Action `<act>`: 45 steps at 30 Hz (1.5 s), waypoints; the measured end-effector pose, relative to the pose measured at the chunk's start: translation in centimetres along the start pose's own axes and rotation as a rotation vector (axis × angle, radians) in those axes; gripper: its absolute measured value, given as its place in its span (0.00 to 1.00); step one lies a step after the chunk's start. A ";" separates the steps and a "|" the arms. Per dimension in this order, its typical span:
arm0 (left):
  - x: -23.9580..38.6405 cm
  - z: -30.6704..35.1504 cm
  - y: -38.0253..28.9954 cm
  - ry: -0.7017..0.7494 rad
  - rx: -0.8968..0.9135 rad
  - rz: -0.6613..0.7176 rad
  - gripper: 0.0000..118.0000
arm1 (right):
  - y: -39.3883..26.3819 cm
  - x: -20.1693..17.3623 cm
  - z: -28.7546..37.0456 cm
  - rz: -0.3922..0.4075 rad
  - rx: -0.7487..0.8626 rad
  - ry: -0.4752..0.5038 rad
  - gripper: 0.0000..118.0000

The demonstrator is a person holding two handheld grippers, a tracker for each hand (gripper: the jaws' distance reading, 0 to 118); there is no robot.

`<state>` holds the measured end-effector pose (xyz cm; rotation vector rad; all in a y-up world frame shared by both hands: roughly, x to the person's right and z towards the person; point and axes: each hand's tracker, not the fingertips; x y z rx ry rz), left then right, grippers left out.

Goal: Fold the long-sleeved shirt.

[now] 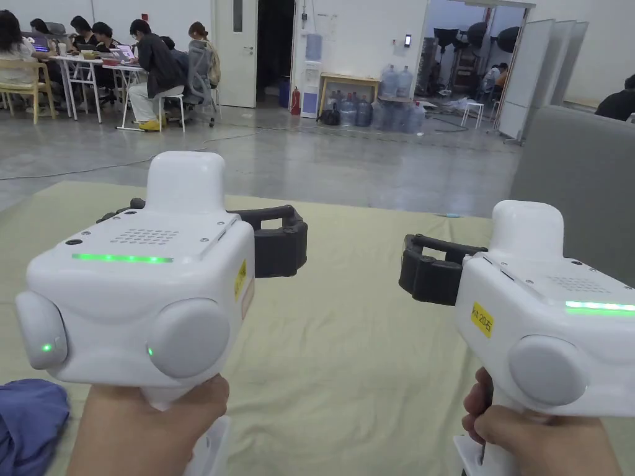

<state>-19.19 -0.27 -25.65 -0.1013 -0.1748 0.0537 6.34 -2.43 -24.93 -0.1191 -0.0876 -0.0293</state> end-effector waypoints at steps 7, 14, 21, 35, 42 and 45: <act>0.0 0.2 -0.2 -0.007 0.020 -0.008 0.96 | -0.2 0.0 0.3 -0.007 0.016 -0.004 0.97; 1.6 0.5 -1.7 0.000 0.068 -0.109 0.00 | -1.4 0.3 -0.2 -0.002 -0.039 -0.021 0.00; -1.7 1.1 -1.1 0.018 0.033 -0.047 0.00 | -2.3 -2.0 -0.9 0.014 -0.033 -0.026 0.00; -20.6 10.1 -2.1 0.454 -0.093 -0.057 0.00 | -4.0 -30.4 0.5 0.132 -0.091 0.821 0.00; -25.9 3.7 -8.6 0.362 -0.359 0.041 0.19 | -5.6 -27.5 -3.2 0.089 -0.262 0.819 0.00; -28.4 -0.4 -13.2 0.301 -0.459 0.128 0.99 | -6.0 -25.3 -4.5 0.088 -0.295 0.749 0.00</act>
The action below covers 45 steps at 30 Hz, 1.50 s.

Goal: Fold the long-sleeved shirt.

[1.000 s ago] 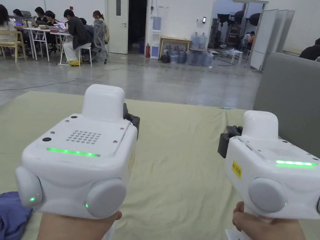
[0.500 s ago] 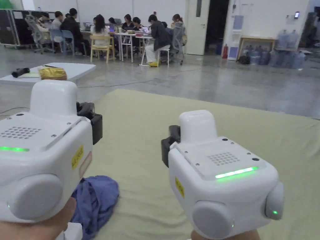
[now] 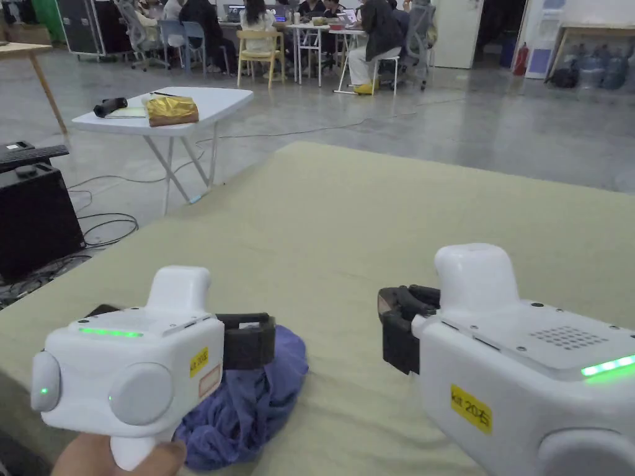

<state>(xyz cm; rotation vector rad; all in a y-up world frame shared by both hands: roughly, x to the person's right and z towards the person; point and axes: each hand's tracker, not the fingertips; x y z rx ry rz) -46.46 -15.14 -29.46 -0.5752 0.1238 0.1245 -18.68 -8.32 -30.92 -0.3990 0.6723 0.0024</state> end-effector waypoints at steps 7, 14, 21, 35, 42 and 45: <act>-1.9 -12.0 -1.7 0.112 -0.183 0.018 0.98 | -2.3 4.2 0.1 -0.032 -0.093 -0.099 0.00; -3.7 -21.1 -4.3 0.248 -0.471 0.046 0.05 | -3.1 6.8 0.9 -0.112 -0.144 -0.141 0.00; -2.8 -16.9 2.5 -0.019 -0.332 0.190 0.00 | -2.5 9.0 4.1 -0.181 -0.107 -0.169 0.00; 24.6 5.9 27.4 -0.565 0.084 -0.022 0.00 | 2.3 16.5 19.5 -0.305 0.162 -0.403 0.00; 36.8 4.3 26.0 -0.652 0.083 -0.109 0.00 | 1.6 18.7 25.7 -0.309 0.183 -0.523 0.00; 41.3 -0.7 19.7 -0.632 -0.065 -0.163 0.00 | -0.1 19.4 27.1 -0.309 0.172 -0.562 0.00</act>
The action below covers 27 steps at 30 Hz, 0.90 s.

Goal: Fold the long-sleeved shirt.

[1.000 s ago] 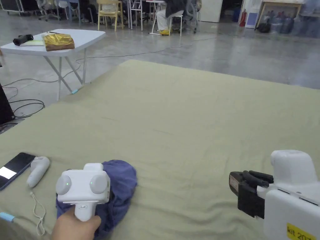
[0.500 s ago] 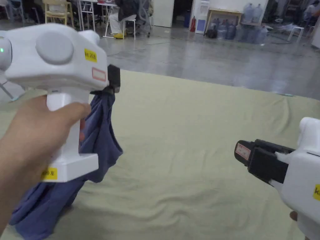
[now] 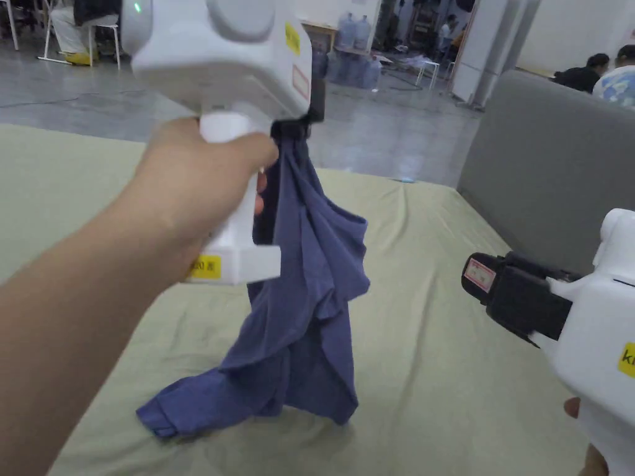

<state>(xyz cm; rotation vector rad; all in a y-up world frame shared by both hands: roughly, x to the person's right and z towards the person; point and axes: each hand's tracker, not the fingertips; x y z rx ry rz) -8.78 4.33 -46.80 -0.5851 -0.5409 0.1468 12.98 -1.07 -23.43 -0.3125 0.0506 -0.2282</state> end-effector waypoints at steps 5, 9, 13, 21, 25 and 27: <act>0.3 -14.2 -13.7 0.024 -0.335 0.038 0.00 | -2.9 3.2 -0.3 -0.043 -0.050 -0.047 0.00; -1.2 -21.0 -22.8 0.077 -0.510 0.081 0.00 | -5.2 5.2 -1.2 -0.078 -0.106 -0.066 0.00; -3.4 -22.1 -25.1 0.007 -0.533 0.241 0.33 | -6.4 5.6 -2.0 -0.076 -0.131 -0.068 0.00; -6.4 -8.0 -14.8 -0.007 -0.089 0.136 0.97 | -6.3 4.0 -3.1 -0.080 -0.101 0.017 0.00; -8.4 -2.6 -18.3 0.259 -0.162 0.000 0.13 | -8.9 3.2 -4.5 -0.099 -0.174 0.042 0.00; -9.5 -2.1 -21.8 0.313 -0.242 0.021 0.00 | -10.6 3.0 -5.4 -0.113 -0.233 0.052 0.00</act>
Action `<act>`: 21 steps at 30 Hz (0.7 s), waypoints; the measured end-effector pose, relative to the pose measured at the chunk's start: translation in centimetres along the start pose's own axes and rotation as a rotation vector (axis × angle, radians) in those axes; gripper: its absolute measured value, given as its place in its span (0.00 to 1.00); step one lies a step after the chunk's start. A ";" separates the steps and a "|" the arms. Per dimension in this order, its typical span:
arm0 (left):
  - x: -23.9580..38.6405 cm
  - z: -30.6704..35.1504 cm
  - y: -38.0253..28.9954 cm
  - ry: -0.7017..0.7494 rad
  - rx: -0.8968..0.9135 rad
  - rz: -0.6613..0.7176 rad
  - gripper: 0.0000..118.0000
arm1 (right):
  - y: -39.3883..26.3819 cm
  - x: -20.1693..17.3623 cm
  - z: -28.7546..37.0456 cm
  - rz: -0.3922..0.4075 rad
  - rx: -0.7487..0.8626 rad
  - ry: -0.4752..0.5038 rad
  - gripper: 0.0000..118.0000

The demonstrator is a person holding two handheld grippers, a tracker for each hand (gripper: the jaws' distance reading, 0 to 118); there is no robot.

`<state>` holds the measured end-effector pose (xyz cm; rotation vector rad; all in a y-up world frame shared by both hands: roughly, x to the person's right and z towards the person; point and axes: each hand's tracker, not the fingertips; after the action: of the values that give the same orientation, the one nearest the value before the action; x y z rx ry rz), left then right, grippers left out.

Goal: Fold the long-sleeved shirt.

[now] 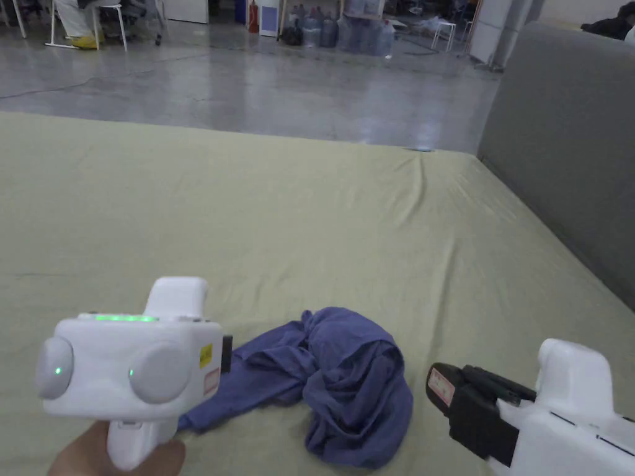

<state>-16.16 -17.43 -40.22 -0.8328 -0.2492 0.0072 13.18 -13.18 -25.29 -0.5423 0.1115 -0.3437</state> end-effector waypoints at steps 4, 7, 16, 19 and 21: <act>-3.0 -3.0 -5.0 -0.082 -0.163 0.140 0.00 | -2.1 0.2 -2.2 -0.015 -0.081 0.006 0.00; -4.0 -4.4 -4.6 -0.096 -0.133 0.154 0.00 | -2.3 0.2 -3.1 -0.029 -0.101 0.015 0.00; -5.4 -16.8 0.1 0.046 -0.191 0.106 0.83 | -2.0 1.1 -5.2 -0.067 -0.121 -0.005 0.00; -5.6 -21.0 -0.7 0.056 -0.284 0.117 0.82 | -2.4 1.8 -5.6 -0.084 -0.140 -0.023 0.00; -4.7 -20.9 -1.7 0.052 -0.311 0.104 0.79 | -2.5 2.1 -5.7 -0.088 -0.150 -0.039 0.00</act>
<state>-16.20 -34.35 -53.46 -1.1537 -0.1591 0.0443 13.34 -18.73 -28.89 -0.7033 0.0761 -0.4120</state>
